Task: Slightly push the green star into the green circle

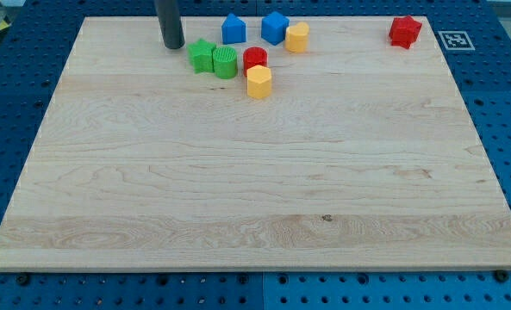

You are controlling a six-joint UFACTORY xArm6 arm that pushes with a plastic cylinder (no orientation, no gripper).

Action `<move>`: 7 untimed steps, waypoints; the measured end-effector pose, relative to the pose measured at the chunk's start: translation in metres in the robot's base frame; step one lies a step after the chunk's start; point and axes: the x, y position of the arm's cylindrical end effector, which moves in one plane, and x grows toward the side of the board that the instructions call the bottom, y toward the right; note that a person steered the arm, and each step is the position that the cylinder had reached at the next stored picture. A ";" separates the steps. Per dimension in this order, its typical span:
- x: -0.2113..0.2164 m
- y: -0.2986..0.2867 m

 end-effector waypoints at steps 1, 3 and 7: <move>-0.008 0.016; 0.019 0.017; 0.038 0.018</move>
